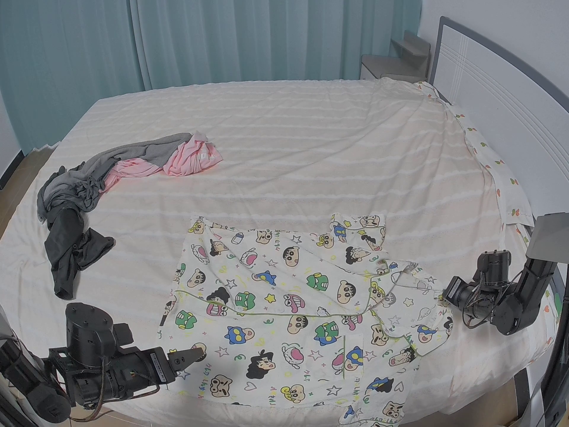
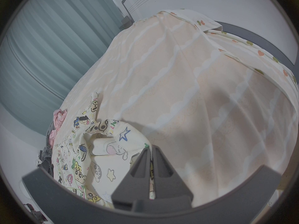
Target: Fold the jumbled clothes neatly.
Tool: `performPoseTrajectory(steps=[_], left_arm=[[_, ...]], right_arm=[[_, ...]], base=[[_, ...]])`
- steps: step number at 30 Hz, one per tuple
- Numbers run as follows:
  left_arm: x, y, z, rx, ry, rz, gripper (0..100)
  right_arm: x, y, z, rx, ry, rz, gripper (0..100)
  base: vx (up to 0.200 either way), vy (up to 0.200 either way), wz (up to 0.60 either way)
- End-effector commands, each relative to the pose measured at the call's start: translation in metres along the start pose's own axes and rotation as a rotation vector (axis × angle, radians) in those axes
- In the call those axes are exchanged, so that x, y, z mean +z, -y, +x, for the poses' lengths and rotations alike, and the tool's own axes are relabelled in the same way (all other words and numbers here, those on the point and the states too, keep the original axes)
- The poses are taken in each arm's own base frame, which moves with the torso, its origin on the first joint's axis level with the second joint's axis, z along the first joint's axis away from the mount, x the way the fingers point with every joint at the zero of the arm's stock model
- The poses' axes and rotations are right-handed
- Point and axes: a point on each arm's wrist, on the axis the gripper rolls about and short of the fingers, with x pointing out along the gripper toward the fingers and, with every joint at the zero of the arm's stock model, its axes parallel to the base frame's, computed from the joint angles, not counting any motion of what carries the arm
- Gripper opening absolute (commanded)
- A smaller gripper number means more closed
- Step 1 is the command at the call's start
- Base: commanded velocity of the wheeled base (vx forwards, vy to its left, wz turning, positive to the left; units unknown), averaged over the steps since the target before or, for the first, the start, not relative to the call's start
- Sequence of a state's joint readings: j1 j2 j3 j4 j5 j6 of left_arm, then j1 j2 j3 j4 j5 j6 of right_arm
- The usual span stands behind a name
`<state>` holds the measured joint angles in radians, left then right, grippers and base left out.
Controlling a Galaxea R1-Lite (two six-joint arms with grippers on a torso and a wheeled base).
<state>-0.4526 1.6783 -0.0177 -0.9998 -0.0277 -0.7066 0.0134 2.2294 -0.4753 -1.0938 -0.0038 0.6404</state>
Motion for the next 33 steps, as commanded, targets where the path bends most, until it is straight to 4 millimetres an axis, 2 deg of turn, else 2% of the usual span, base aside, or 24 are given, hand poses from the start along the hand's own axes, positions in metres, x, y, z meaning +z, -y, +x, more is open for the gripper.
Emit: performPoseTrajectory(steps=[1, 5, 19, 20, 25, 29, 33], left_arm=[[-0.003, -0.003, -0.001, 0.011, -0.011, -0.002, 100], [-0.003, -0.003, -0.001, 0.011, -0.011, -0.002, 100], [-0.003, -0.003, -0.001, 0.011, -0.011, -0.002, 100], [-0.003, -0.003, -0.001, 0.011, -0.011, -0.002, 100], [-0.003, -0.003, -0.001, 0.011, -0.011, -0.002, 100], [-0.003, -0.003, -0.001, 0.011, -0.011, -0.002, 100], [-0.003, -0.003, -0.002, 0.010, -0.008, -0.002, 100]], right_arm=[[-0.004, 0.005, -0.001, -0.016, -0.014, 0.002, 0], [0.001, 0.010, 0.000, -0.028, -0.001, 0.016, 0], [-0.002, 0.023, -0.002, -0.072, -0.019, 0.020, 0], [-0.002, 0.025, -0.002, -0.076, -0.020, 0.017, 100], [0.005, 0.028, -0.005, -0.078, 0.002, 0.035, 100], [0.013, 0.018, -0.019, 0.017, 0.063, 0.027, 100], [0.016, 0.008, -0.022, 0.107, 0.067, 0.004, 100]], base=[[0.000, 0.000, 0.00], [0.000, 0.000, 0.00], [0.000, 0.000, 0.00], [0.000, 0.000, 0.00], [0.000, 0.000, 0.00], [0.000, 0.000, 0.00], [0.000, 0.000, 0.00]])
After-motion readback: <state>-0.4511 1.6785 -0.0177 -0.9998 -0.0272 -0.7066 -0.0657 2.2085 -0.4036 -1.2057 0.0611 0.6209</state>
